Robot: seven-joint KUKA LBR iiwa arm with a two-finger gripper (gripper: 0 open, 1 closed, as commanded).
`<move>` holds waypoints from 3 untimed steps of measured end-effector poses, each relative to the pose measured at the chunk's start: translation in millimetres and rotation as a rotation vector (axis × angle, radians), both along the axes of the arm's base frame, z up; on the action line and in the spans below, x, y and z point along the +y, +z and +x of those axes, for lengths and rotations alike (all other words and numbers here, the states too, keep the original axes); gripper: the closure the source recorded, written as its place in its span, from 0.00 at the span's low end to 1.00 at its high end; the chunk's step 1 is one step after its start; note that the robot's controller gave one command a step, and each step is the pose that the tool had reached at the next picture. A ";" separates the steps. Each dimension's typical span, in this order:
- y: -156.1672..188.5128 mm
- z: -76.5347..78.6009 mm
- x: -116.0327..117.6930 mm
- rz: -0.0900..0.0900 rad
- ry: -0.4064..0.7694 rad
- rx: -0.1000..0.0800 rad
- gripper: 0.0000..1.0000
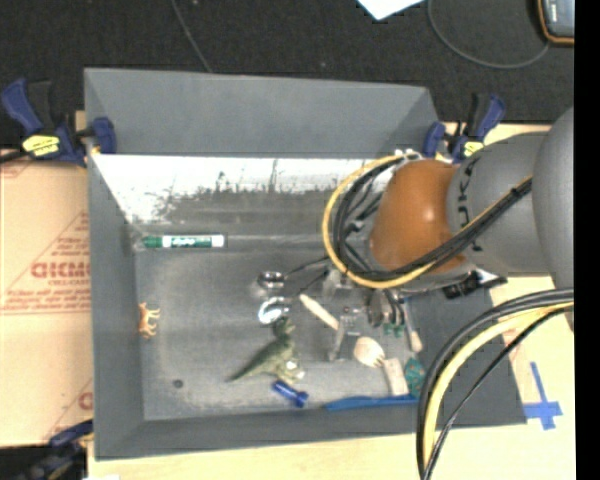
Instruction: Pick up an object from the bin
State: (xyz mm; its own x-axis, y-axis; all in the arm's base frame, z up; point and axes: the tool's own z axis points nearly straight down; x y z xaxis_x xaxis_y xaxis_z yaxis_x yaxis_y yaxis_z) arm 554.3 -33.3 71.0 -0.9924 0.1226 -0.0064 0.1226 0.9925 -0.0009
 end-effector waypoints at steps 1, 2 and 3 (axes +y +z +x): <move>-1.4 -7.7 -13.3 0.001 -0.190 0.006 0.00; 0.6 0.8 -1.4 0.000 -0.014 -0.005 0.00; 0.4 -5.6 -13.5 0.000 -0.177 0.002 1.00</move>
Offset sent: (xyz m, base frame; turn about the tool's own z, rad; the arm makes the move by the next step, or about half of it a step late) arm -0.0006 -0.0006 -0.0002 0.0139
